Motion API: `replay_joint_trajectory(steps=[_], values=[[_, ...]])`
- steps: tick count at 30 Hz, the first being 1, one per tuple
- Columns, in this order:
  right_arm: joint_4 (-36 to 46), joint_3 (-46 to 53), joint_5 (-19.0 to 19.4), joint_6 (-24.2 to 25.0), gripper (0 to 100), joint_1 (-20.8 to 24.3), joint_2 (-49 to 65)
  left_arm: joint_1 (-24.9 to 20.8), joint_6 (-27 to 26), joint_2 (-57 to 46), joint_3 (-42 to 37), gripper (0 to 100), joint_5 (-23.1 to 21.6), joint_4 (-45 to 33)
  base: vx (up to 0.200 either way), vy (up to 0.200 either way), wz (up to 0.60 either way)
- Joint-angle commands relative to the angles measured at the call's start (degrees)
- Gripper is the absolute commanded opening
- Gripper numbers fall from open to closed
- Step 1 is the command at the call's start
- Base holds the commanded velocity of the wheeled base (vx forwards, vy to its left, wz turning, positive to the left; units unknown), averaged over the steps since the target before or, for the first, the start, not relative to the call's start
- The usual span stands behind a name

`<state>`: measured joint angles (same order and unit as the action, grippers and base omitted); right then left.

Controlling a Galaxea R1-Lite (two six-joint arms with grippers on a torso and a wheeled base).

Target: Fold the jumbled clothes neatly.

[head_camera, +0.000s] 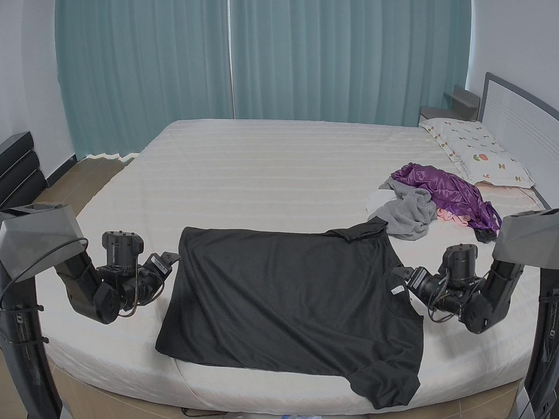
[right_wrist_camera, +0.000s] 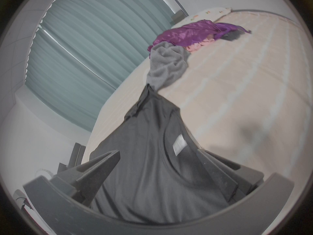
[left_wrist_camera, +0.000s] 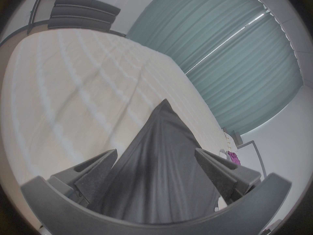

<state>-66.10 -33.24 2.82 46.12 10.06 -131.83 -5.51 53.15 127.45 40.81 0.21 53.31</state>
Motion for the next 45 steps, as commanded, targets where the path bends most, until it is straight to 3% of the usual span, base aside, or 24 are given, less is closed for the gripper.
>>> replay_joint_trajectory(steps=[1, 6, 12, 21, 30, 45], values=[[-8.7, 18.2, 4.2, 4.4, 100, 1.5, 8.2, -1.8, 4.5, -8.3, -15.4, 100, -2.7, 6.1, 0.000, 0.000, 0.00], [-12.3, 20.1, 5.9, 5.6, 100, 1.4, 5.4, -1.8, 4.7, -8.3, -16.3, 100, -3.6, 6.4, 0.000, 0.000, 0.00], [-16.3, 21.4, 5.9, 5.7, 100, 1.5, 2.8, -1.8, 4.9, -8.4, -16.6, 100, -3.9, 6.4, -0.200, 0.000, 0.00], [-16.7, 21.4, 6.0, 5.7, 100, 1.5, 2.0, -1.9, 5.0, -8.3, -16.6, 100, -4.8, 6.4, -0.067, 0.000, 0.00], [-16.7, 21.3, 6.1, 5.7, 100, 1.5, 1.9, -2.0, 8.7, -9.4, -16.6, 100, -7.3, 6.4, 0.000, 0.000, 0.00], [-16.8, 21.3, 6.0, 5.7, 100, 1.6, 2.1, -2.7, 6.5, -9.3, -18.3, 100, -6.8, 6.3, 0.000, -0.160, 0.00]])
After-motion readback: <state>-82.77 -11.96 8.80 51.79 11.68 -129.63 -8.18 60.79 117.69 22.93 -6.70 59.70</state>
